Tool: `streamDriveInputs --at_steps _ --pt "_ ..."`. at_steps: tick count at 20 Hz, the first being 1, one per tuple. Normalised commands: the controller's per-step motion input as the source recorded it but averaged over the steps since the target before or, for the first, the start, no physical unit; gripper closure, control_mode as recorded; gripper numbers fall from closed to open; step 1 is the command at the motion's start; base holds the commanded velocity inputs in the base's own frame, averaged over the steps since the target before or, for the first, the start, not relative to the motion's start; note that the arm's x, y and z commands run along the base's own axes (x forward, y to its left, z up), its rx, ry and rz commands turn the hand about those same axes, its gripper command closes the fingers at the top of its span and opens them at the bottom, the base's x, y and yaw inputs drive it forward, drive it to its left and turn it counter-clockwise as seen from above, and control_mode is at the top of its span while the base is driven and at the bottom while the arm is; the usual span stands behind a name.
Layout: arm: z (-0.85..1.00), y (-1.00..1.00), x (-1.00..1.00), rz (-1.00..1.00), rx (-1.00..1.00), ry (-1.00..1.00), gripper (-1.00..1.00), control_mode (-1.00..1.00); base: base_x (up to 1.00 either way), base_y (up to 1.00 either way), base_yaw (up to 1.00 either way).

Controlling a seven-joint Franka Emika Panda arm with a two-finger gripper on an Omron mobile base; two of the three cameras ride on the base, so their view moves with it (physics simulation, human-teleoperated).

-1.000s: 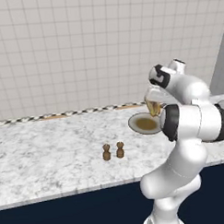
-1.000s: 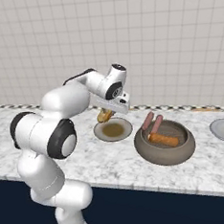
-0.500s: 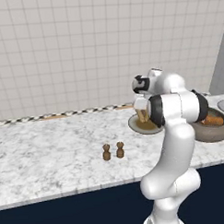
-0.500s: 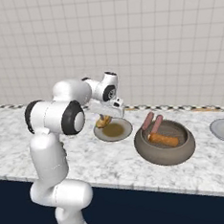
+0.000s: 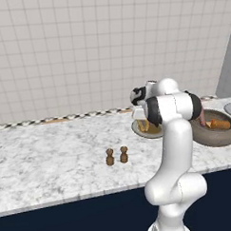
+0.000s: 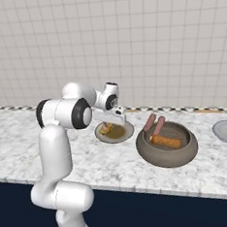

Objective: Place one bun and one sausage from the bowl on each plate.

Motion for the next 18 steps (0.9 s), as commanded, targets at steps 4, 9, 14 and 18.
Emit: streamDriveInputs --at_steps 4,9,14,18 --pt "0.00 0.00 0.00 0.00 0.00 0.00 -1.00 -1.00 0.00 0.00 0.00" --pt "0.00 0.00 -0.03 0.00 0.00 -0.04 -1.00 -1.00 0.00 0.00 0.00" --pt "0.31 0.00 -0.26 -0.01 0.00 -0.11 -1.00 -1.00 0.00 0.00 0.00" --pt "0.62 -0.38 -0.60 0.00 0.00 -0.05 -1.00 -1.00 0.00 0.00 0.00"
